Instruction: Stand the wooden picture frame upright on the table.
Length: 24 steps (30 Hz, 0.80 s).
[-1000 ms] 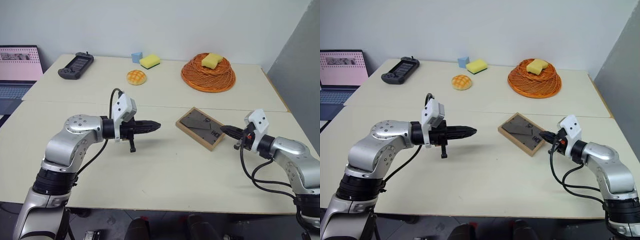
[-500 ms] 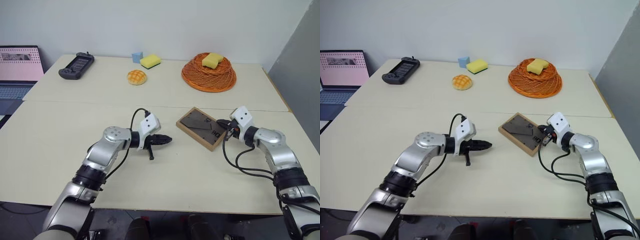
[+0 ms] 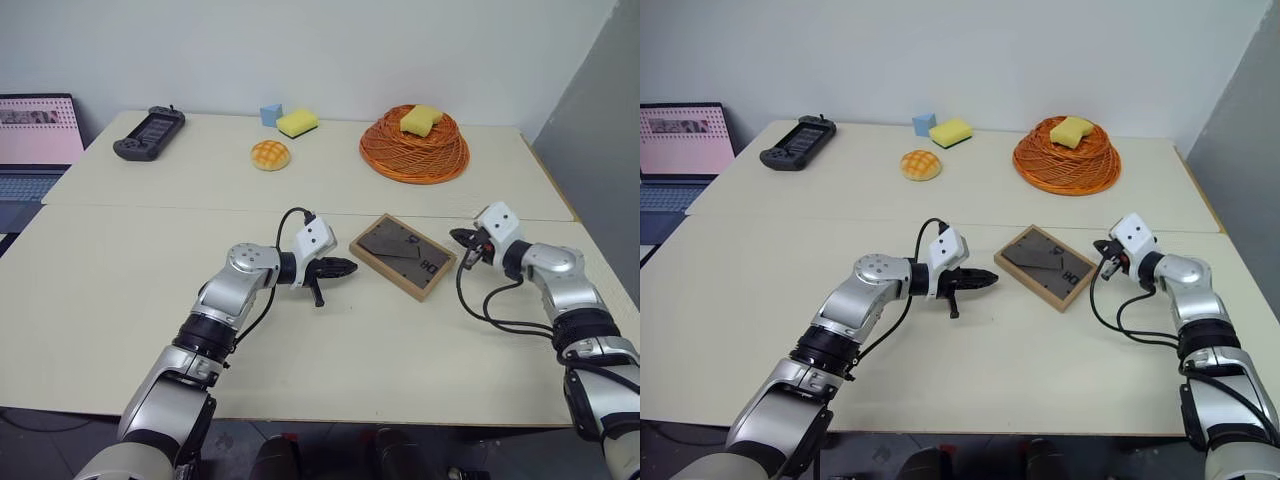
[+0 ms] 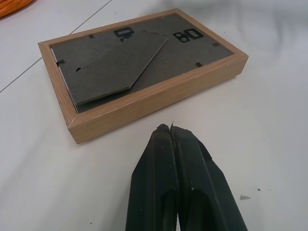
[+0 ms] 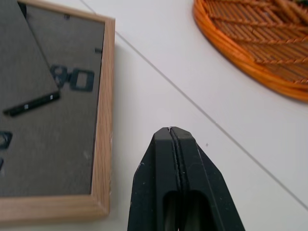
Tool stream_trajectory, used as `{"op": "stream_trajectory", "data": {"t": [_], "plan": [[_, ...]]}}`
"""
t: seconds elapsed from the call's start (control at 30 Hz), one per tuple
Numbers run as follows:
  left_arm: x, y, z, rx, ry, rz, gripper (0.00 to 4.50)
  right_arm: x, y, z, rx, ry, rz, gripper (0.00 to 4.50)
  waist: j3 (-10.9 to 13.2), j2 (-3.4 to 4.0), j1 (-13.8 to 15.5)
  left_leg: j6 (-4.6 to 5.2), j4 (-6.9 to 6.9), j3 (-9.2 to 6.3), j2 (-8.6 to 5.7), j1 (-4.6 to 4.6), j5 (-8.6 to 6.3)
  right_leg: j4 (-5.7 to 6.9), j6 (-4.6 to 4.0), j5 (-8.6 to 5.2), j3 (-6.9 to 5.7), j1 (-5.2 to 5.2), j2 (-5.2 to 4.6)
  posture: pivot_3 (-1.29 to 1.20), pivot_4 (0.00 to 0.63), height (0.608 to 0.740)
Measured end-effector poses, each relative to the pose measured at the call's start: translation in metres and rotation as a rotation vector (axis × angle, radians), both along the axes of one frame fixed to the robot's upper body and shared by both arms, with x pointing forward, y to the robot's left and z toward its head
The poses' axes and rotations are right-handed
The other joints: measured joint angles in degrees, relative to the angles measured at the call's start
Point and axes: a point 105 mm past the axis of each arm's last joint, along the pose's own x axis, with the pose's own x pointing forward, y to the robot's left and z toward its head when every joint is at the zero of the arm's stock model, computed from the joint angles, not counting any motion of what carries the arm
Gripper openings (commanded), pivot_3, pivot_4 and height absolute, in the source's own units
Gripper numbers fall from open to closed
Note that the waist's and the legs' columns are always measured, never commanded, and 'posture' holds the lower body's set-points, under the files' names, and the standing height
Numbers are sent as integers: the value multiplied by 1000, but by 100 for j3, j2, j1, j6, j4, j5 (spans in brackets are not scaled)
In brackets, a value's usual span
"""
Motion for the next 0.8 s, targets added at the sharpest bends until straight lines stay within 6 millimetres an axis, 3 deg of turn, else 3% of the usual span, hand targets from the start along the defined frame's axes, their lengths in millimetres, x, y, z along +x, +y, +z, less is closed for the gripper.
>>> {"op": "stream_trajectory", "data": {"t": [0.5, 0.8], "plan": [[1, 5, -5, 31, 29, 32, 30, 5, 20, -21, 59, 24, 4, 0, 0, 4, -90, -14, 1, -1, 0, 10, 8, 24, 0, 0, 0, 1, 0, 0, 150, 740], [16, 10, -19, 67, 36, 99, 30, -5, 22, -34, 80, 38, 19, 0, -1, 5, -135, -12, 0, -2, -2, 12, 7, 30, 0, 0, -1, 1, 1, 0, 150, 740]]}}
